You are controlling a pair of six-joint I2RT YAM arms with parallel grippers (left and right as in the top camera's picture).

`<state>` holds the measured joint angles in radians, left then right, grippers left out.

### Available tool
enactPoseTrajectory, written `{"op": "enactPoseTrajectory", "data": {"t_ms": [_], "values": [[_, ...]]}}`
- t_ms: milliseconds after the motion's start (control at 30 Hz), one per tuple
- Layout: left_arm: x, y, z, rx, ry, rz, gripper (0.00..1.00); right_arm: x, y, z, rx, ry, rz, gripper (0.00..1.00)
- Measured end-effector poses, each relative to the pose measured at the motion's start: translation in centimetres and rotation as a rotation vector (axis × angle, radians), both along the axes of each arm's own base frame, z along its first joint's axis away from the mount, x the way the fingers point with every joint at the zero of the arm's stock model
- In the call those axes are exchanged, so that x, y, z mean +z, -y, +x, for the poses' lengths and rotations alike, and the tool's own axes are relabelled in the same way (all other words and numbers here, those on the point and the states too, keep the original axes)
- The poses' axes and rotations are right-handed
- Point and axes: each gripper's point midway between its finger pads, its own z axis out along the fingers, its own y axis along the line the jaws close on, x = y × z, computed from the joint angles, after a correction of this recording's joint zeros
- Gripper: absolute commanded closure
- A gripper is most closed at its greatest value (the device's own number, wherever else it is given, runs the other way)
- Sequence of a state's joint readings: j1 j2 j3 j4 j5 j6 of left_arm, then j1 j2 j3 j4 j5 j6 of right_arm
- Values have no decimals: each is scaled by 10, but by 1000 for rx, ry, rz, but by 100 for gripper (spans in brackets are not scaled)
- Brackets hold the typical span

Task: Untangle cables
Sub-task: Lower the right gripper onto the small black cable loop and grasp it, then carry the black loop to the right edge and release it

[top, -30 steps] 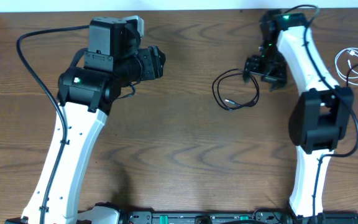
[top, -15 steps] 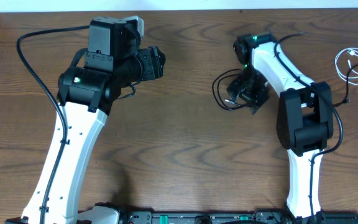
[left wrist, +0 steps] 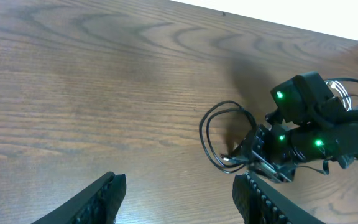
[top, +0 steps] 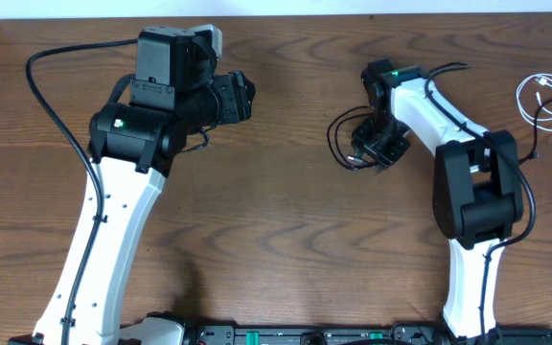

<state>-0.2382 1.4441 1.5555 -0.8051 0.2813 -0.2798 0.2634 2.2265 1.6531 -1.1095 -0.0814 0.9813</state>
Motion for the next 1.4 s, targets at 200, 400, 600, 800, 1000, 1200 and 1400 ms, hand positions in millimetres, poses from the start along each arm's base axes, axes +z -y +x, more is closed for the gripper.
{"op": "enactPoseTrajectory", "data": {"t_ms": [200, 400, 600, 800, 1000, 1200, 1400], "values": [[0, 0, 0, 0, 0, 0, 39, -1, 12, 2, 109, 40, -54, 68], [0, 0, 0, 0, 0, 0, 39, -2, 22, 15, 262, 97, -105, 92], [0, 0, 0, 0, 0, 0, 39, -1, 26, 25, 403, 136, -128, 99], [0, 0, 0, 0, 0, 0, 39, 3, 24, 39, 540, 180, -17, 99], [0, 0, 0, 0, 0, 0, 39, 27, 10, 56, 652, 290, 241, 99], [0, 0, 0, 0, 0, 0, 39, 127, 37, 98, 647, 571, 267, 99], [0, 0, 0, 0, 0, 0, 39, 265, 134, 115, 516, 907, 76, 99]]}}
